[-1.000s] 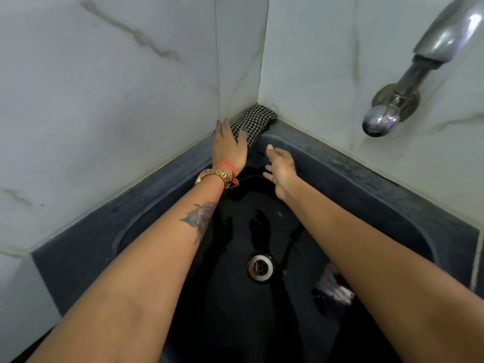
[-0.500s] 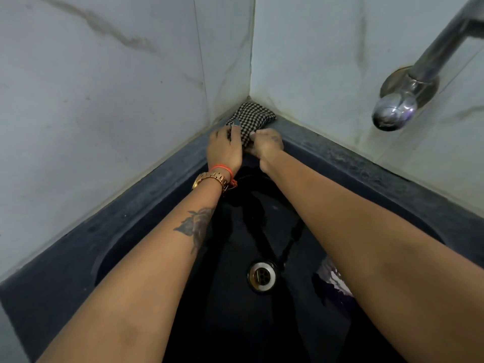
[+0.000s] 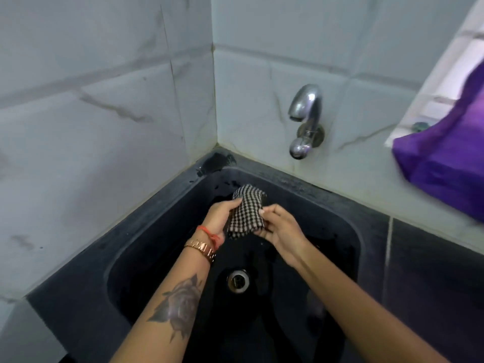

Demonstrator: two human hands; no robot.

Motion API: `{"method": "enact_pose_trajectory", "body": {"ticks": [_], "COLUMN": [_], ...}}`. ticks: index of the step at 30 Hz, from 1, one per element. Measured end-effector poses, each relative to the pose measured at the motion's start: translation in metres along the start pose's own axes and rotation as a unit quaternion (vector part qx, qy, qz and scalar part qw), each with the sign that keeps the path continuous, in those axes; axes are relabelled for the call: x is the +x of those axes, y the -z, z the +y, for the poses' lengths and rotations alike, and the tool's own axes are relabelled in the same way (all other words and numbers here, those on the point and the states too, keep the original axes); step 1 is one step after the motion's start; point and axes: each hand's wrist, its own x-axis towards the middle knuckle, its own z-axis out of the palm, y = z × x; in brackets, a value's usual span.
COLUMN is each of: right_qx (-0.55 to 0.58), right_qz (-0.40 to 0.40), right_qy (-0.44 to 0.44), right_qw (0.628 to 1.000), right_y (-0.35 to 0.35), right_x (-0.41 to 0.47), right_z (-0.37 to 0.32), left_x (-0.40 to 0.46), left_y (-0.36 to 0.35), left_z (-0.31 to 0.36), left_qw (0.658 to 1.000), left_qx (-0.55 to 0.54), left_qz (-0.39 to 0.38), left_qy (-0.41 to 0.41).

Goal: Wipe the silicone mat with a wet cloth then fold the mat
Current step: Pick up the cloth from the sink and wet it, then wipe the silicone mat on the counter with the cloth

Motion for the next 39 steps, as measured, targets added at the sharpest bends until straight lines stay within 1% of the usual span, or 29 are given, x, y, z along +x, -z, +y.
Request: {"method": "enact_pose_trajectory", "body": {"ticks": [2,4,6,9,12,14,16,18,19,21,22,25,29,32,35,37,39], "right_qx": [0.029,0.053,0.043,-0.038,-0.146,-0.145,-0.146,-0.205,-0.247,-0.307,-0.318,-0.293,-0.231,-0.167,-0.053,0.001,0.015], "right_qz": [0.000,0.011,0.031,0.052,0.093,0.104,0.091,0.098,0.117,0.177,0.205,0.274,0.318,0.338,0.343,0.362,0.404], "right_qy": [-0.015,-0.022,-0.021,0.002,0.046,0.067,0.099,0.123,0.122,0.120,0.131,0.151,0.123,0.112,0.133,0.143,0.136], "right_qw": [0.999,0.998,0.998,0.998,0.984,0.982,0.980,0.966,0.954,0.928,0.916,0.904,0.911,0.919,0.928,0.921,0.904], "right_y": [0.016,0.033,0.049,0.070,0.093,0.112,0.135,0.162,0.176,0.202,0.213,0.250,0.295,0.325,0.351,0.366,0.384], "right_x": [-0.039,-0.074,-0.106,-0.148,-0.190,-0.224,-0.261,-0.298,-0.317,-0.355,-0.374,-0.428,-0.493,-0.533,-0.565,-0.584,-0.602], "right_z": [-0.001,-0.003,-0.004,-0.003,0.000,-0.002,-0.003,0.000,0.002,0.007,0.009,0.019,0.035,0.040,0.046,0.051,0.055], "left_x": [-0.031,-0.059,-0.085,-0.122,-0.156,-0.180,-0.204,-0.229,-0.243,-0.273,-0.288,-0.330,-0.378,-0.404,-0.418,-0.419,-0.413], "left_y": [-0.014,-0.029,-0.045,-0.074,-0.105,-0.129,-0.158,-0.188,-0.204,-0.235,-0.249,-0.288,-0.329,-0.356,-0.382,-0.397,-0.408], "left_z": [-0.005,-0.012,-0.022,-0.039,-0.062,-0.081,-0.101,-0.122,-0.133,-0.158,-0.171,-0.210,-0.254,-0.280,-0.303,-0.320,-0.336], "left_qw": [0.996,0.994,0.994,0.994,0.993,0.991,0.986,0.980,0.977,0.970,0.967,0.958,0.933,0.900,0.856,0.845,0.840], "left_qx": [-0.025,-0.026,-0.020,-0.009,0.004,0.016,0.033,0.053,0.063,0.088,0.102,0.136,0.196,0.242,0.287,0.305,0.346], "left_qz": [-0.062,-0.080,-0.086,-0.088,-0.098,-0.122,-0.151,-0.181,-0.193,-0.215,-0.224,-0.247,-0.301,-0.347,-0.393,-0.389,-0.343], "left_qy": [0.051,0.062,0.058,0.058,0.060,0.061,0.065,0.066,0.066,0.067,0.067,0.052,-0.027,-0.106,-0.175,-0.202,-0.241]}}
